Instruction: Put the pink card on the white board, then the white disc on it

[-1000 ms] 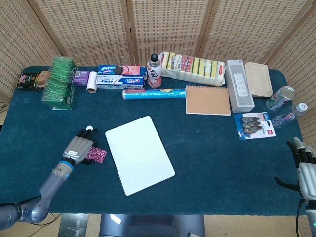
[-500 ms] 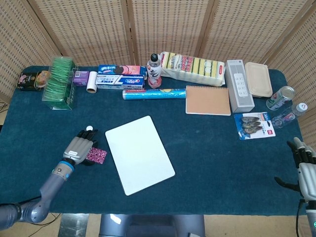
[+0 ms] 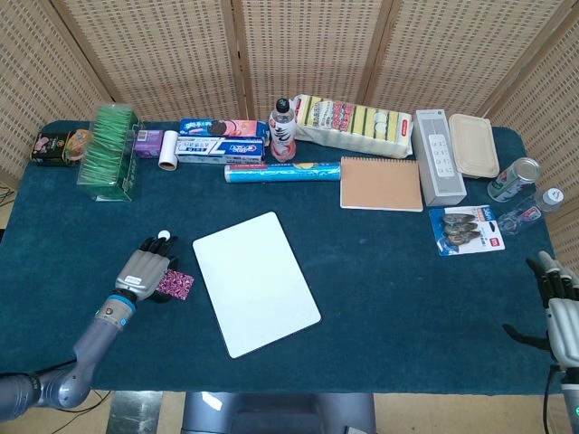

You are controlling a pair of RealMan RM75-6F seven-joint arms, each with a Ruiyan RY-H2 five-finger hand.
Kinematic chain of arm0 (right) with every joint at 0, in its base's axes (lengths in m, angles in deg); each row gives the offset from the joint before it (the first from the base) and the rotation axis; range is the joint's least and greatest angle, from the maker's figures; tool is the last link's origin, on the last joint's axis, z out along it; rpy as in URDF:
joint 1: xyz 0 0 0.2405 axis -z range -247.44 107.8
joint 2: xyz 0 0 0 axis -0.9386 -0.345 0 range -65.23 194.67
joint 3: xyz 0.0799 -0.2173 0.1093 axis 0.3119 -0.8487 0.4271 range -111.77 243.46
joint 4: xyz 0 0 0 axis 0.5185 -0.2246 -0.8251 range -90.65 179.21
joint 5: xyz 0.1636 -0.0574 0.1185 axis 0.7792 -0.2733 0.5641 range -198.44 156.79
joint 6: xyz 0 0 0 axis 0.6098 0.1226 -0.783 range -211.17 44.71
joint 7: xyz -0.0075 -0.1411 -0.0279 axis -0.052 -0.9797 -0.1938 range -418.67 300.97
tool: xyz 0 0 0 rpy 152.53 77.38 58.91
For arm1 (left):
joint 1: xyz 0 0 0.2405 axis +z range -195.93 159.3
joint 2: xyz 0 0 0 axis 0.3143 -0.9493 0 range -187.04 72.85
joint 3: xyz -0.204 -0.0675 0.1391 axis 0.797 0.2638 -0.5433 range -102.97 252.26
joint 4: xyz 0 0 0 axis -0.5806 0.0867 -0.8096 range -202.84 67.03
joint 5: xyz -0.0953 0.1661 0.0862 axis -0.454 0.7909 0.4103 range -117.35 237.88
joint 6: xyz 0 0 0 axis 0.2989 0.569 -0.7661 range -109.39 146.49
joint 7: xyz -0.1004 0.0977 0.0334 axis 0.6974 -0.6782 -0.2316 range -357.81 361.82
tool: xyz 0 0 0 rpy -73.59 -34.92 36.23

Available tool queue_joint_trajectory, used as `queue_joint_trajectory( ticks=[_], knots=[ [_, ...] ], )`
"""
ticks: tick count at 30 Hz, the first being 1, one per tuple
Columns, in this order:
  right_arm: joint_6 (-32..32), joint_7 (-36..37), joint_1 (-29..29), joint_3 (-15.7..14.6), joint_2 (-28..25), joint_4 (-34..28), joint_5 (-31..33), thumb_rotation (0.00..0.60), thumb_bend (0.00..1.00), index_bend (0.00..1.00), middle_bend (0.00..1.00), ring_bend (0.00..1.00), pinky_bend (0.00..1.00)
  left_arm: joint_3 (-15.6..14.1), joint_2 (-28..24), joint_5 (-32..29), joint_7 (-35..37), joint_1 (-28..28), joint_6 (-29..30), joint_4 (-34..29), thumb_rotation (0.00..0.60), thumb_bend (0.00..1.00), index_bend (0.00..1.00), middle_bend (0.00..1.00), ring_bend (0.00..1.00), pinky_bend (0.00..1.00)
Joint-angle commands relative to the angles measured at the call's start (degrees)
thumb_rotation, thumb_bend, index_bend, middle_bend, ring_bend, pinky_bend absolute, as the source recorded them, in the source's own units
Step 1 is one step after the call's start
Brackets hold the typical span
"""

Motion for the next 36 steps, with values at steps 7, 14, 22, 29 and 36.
queue_joint_trajectory(
  ticks=[7,14,22,29,36],
  knots=[
    [-0.20,0.06,-0.07,0.04,-0.05,-0.09,0.17,0.600,0.00,0.03,0.00,0.00,0.00,0.48,-1.71,0.15,0.51,-0.18,0.57,-2.39,0.600,0.17,0.39,0.00,0.00,0.05],
    [-0.29,0.33,-0.03,0.07,-0.29,-0.20,0.33,0.600,0.00,0.03,0.00,0.00,0.00,0.64,-2.43,-0.33,0.36,-0.48,0.79,-3.88,0.600,0.17,0.39,0.00,0.00,0.05],
    [-0.70,0.34,-0.13,0.07,-0.43,-0.34,0.62,0.600,0.00,0.03,0.00,0.00,0.00,2.24,-4.23,-0.19,-0.87,-1.97,2.01,-8.58,0.600,0.17,0.40,0.00,0.00,0.05],
    [-0.98,0.53,-0.19,-0.03,-0.59,-0.42,0.60,0.600,0.00,0.03,0.00,0.00,0.00,4.45,-3.79,-2.35,-5.76,-5.16,3.61,-13.31,0.600,0.17,0.40,0.00,0.00,0.05],
    [-1.29,0.94,-0.28,-0.10,-0.79,-0.46,0.54,0.600,0.00,0.03,0.00,0.00,0.00,6.19,0.12,-8.08,-13.92,-10.82,4.26,-13.01,0.600,0.17,0.40,0.00,0.00,0.05]
  ],
)
